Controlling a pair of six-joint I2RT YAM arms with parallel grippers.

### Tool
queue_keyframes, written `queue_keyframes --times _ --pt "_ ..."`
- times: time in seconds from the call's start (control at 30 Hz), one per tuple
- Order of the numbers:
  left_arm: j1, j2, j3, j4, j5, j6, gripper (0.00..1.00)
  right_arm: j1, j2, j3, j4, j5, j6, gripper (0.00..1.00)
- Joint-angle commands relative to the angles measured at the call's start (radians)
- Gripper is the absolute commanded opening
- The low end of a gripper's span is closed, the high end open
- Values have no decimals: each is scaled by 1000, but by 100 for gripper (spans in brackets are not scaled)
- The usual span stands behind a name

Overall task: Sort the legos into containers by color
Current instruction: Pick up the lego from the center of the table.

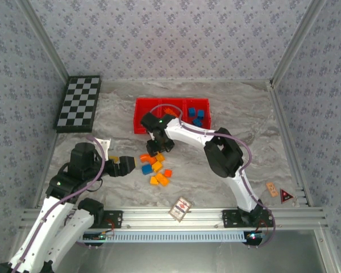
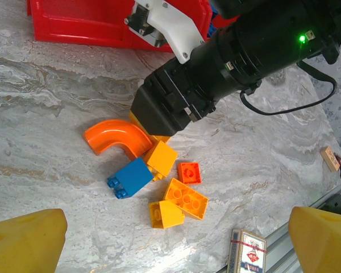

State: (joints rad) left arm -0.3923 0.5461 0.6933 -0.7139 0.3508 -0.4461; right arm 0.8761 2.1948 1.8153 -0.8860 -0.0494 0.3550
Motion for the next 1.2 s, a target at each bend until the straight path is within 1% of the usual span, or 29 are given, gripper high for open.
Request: queue_keyframes --times 0.0,0.27,0.6,0.97,1.17 --pt "7 0 3 -3 -1 -8 100 -10 40 45 -9 -19 22 57" --pt "7 0 3 -3 1 -8 100 -15 81 84 -10 -33 30 57" --pt "7 0 3 -2 1 -8 100 -20 108 101 -27 -2 48 54" --pt "7 0 3 -2 2 -8 100 -45 78 56 -26 7 47 48" --pt "7 0 3 -2 2 -8 100 -39 81 48 -29 19 52 48"
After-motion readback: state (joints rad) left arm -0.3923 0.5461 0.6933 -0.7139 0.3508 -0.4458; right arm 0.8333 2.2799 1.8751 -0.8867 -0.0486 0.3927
